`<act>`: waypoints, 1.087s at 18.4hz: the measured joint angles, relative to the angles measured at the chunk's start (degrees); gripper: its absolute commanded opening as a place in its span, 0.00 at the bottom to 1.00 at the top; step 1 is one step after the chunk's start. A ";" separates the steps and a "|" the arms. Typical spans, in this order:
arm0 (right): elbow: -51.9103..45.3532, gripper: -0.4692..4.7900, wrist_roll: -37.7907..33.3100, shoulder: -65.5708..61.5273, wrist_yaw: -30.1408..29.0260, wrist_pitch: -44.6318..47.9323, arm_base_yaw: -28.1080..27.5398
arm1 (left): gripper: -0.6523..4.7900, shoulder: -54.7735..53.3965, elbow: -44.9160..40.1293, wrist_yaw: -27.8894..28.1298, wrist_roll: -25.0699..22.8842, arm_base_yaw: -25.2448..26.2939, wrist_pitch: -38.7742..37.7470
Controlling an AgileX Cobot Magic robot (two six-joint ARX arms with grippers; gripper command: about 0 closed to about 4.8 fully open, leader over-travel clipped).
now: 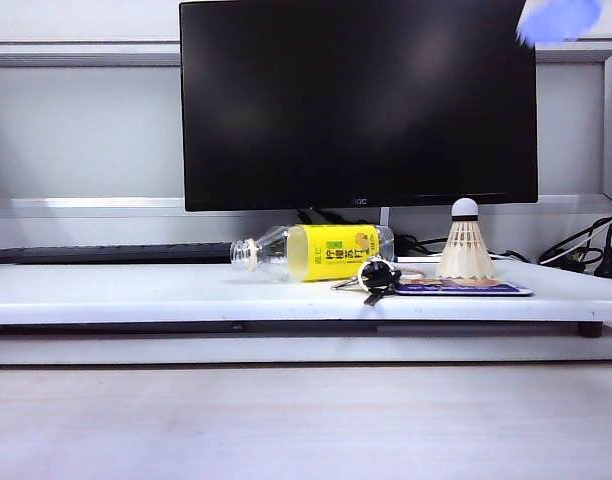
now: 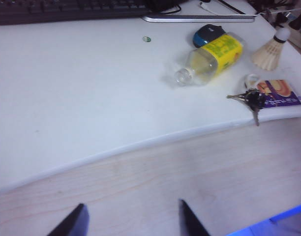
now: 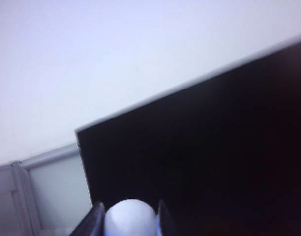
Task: Stack the badminton balls on the table vertically.
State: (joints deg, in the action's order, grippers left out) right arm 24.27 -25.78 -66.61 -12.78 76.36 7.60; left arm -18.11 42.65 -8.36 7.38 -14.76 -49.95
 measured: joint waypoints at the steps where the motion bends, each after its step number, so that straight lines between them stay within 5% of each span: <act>1: 0.04 0.31 -0.61 -2.45 0.11 2.51 0.00 | 0.57 0.00 0.00 0.35 0.00 0.00 -0.02; 20: 10.45 0.27 0.59 -27.43 -0.96 3.65 1.84 | 0.57 0.00 0.00 2.16 0.02 0.00 -0.02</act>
State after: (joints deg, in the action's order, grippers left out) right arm 34.72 -25.19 -94.04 -13.74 80.01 9.43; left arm -18.11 42.65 -6.20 7.40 -14.76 -49.98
